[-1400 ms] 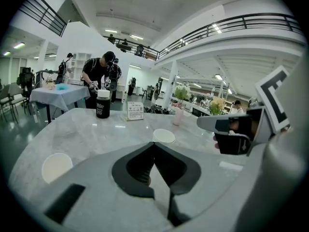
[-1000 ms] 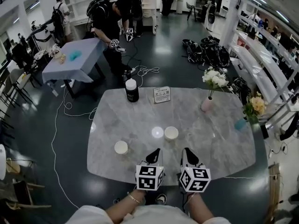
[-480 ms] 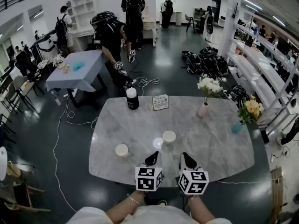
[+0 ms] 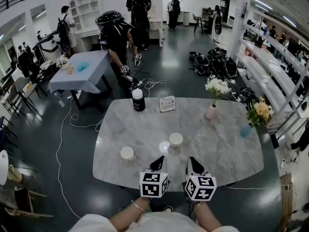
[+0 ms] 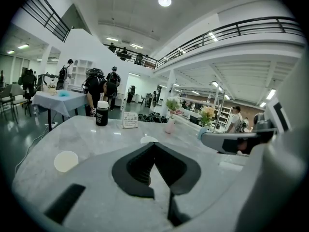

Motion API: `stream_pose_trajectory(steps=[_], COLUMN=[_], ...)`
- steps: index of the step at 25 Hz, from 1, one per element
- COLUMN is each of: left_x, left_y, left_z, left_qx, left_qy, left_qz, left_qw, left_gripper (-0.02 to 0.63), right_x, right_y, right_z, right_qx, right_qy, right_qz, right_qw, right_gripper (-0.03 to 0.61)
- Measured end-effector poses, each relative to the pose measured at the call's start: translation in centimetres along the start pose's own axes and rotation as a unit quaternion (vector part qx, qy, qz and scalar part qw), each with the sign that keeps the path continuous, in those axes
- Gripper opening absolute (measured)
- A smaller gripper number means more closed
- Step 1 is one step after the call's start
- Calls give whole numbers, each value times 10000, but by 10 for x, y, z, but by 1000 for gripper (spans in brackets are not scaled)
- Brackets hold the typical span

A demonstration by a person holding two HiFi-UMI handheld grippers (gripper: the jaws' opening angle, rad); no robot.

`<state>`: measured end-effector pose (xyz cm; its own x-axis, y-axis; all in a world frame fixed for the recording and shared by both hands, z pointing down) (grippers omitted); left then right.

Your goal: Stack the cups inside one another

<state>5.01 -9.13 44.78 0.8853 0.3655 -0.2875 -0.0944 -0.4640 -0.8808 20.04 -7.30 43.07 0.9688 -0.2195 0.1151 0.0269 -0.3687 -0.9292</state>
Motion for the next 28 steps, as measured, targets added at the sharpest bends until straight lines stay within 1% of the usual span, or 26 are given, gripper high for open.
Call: stream_pose_trajectory(steps=[5,7,12,16,19,24,28], left_x=[-6,-11,-30,-56,-77,-113,-138], left_y=[-5,-6,-13,-24,-34,-51,-64], left_z=[4,6,16,30,47,69,86], left_qx=[-49,-54,-84,-141,-203,-255,-277], left_qy=[32,57,289,626,942,1483,1817], left_qz=[6,11,110,269,442,754,932], left_qw=[10000,10000,9995,9976,9944,9857,9785], left_gripper=[-5,-5,-5,-5,-5,-5,-5], right_x=[-5,-8,-31,-59,-84,-118,-143], right_y=[-6,-8,-15,-26,-34,-46,-55], right_z=[-1,-4,-16,-33,-42,-65,-80], right_qx=[-44,-51,-140,-366,-533,-763,-873], right_qy=[-5,55,502,905,1231,1707,1990], right_qz=[-53,-94,-96,1,56,220,346], right_qw=[10000,9999,9986,9952,9910,9821,9755], right_gripper=[17,17,18,18,20,20,23])
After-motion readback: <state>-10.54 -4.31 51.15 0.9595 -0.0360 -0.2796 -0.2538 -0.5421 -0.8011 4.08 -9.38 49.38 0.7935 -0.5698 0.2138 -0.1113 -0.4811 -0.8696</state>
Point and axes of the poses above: the fingertips, and each gripper's own axes: z backward along the fingers, x to its right, y out of its top, the point moved 5 cm from there along z, backward along the fingers, and after that the axes turned 3 degrees about z, right-handed, at the moved point
